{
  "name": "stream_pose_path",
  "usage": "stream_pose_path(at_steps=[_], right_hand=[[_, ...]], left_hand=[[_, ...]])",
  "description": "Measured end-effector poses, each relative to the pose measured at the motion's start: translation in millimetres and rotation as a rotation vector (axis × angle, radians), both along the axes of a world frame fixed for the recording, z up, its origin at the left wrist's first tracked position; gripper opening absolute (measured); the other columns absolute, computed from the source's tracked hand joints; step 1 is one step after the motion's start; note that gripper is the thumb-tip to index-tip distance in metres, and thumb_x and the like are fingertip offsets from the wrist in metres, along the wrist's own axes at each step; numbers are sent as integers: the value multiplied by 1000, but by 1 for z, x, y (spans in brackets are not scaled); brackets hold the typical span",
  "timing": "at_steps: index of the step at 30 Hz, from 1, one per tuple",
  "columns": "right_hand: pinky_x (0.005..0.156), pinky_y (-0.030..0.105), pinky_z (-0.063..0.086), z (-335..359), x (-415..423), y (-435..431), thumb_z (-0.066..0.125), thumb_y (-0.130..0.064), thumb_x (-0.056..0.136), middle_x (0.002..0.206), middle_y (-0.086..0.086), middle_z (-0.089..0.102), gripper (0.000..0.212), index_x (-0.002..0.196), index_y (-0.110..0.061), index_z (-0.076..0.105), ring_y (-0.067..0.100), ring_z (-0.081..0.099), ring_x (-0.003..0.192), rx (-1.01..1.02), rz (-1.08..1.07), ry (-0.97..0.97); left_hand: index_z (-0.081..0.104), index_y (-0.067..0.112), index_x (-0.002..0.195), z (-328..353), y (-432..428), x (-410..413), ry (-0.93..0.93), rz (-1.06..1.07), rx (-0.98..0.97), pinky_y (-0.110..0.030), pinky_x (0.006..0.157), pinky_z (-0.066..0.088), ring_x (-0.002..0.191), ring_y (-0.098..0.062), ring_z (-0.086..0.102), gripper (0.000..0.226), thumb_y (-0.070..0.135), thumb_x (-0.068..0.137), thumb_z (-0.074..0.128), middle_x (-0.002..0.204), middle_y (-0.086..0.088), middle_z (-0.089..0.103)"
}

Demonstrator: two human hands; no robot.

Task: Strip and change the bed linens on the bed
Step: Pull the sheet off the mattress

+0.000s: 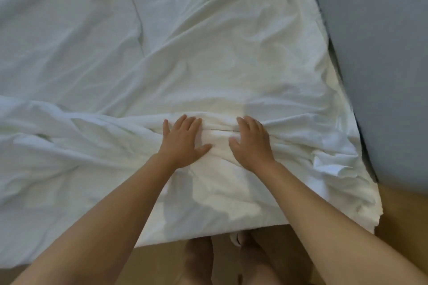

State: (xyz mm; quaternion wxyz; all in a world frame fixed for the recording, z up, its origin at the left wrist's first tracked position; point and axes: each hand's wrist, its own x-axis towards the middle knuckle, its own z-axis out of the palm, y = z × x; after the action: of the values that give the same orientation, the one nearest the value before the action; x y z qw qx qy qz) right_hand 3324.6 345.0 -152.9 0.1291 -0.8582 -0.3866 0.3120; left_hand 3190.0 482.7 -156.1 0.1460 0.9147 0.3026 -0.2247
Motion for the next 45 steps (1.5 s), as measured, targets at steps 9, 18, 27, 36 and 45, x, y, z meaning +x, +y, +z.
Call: stream_pose_path(at_steps=[9,18,27,36,45], right_hand=[[109,38,21,27,-137,138,54,-48,88,149,4,28,75,147,-16,21,25,24,137,45,375,103],[103,42,31,18,-247,274,60,-42,84,141,12,35,88,149,-16,6,30,35,129,-194,412,-99],[70,32,37,19,-270,315,50,-27,80,101,5,49,26,103,-13,51,26,47,96,-116,375,-54],[84,33,40,18,-363,413,45,-26,92,122,7,54,37,122,-7,53,24,51,108,4,289,351],[93,35,43,9,-436,496,55,-38,90,134,9,47,59,139,-13,36,28,49,119,-18,124,462]], left_hand=[[12,23,150,41,141,-155,257,49,86,-60,110,-9,146,-21,0,89,54,79,56,157,1,12],[2,23,151,15,281,-248,246,-33,160,-63,107,-13,146,-24,-9,118,80,64,57,159,-1,7],[52,16,114,2,314,-282,145,65,78,-52,111,13,104,-22,55,76,79,72,44,98,2,59],[47,20,91,33,288,-369,24,130,-182,-41,97,29,81,-14,48,56,74,78,42,77,10,46],[23,25,148,24,461,-440,237,114,67,-62,109,-11,145,-27,6,52,44,99,20,155,-7,20]])
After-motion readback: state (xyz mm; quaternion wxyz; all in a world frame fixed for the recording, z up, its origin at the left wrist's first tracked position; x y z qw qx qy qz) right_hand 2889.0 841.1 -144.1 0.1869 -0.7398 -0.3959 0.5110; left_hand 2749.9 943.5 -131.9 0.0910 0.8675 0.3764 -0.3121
